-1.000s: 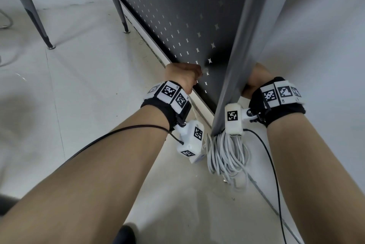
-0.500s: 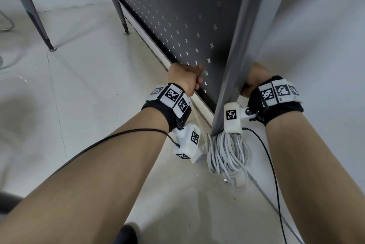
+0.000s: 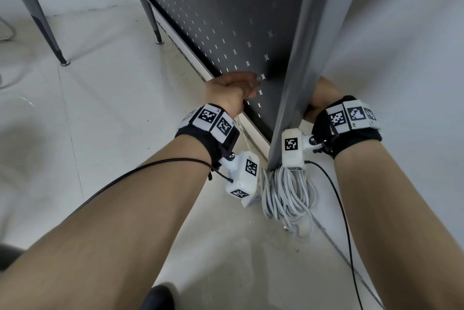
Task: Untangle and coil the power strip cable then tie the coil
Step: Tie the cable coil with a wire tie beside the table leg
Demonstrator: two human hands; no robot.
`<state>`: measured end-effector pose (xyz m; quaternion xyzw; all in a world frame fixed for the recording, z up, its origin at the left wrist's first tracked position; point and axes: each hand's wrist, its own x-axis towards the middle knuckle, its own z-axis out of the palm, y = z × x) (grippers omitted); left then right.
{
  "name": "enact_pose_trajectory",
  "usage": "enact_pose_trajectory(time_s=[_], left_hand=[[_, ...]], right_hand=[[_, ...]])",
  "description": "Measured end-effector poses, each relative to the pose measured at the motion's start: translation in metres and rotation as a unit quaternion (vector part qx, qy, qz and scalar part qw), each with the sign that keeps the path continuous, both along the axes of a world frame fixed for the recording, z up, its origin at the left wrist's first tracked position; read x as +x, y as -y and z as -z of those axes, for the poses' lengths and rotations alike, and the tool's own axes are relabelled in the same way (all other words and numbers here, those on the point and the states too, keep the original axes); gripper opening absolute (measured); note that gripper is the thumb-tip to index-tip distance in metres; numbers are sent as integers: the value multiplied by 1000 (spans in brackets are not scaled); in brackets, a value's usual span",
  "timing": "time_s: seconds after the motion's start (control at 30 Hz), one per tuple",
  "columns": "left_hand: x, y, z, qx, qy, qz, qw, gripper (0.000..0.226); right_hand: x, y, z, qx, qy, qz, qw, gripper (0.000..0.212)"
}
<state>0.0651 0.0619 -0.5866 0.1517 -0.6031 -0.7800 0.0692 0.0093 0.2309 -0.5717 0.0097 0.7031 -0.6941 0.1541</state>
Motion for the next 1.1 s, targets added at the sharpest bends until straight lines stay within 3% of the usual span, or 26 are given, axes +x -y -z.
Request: enact_pose_trajectory(time_s=[0.1, 0.33, 0.57, 0.73, 0.83, 1.0, 1.1], left_hand=[[-1, -3, -2, 12, -6, -19, 1000, 12], [-5, -6, 0, -49, 15, -45, 998, 8], [-8, -7, -1, -109, 15, -42, 993, 8], [-11, -9, 2, -64, 6, -47, 997, 5], [-12, -10, 3, -84, 1, -47, 995, 6], [-12, -8, 2, -96, 5, -51, 994, 9], [-10, -12, -2, -85, 29, -67, 994, 13]], right_hand=[[0, 2, -2, -3, 2, -4, 1000, 8], [3, 0, -3, -3, -3, -1, 1000, 27], [3, 1, -4, 8, -6, -5, 1000, 25], [0, -1, -3, 49, -17, -6, 999, 22], [1, -1, -5, 72, -30, -40, 996, 17], [-3, 1, -8, 102, -25, -65, 992, 27], [-3, 1, -7, 68, -10, -73, 995, 21]])
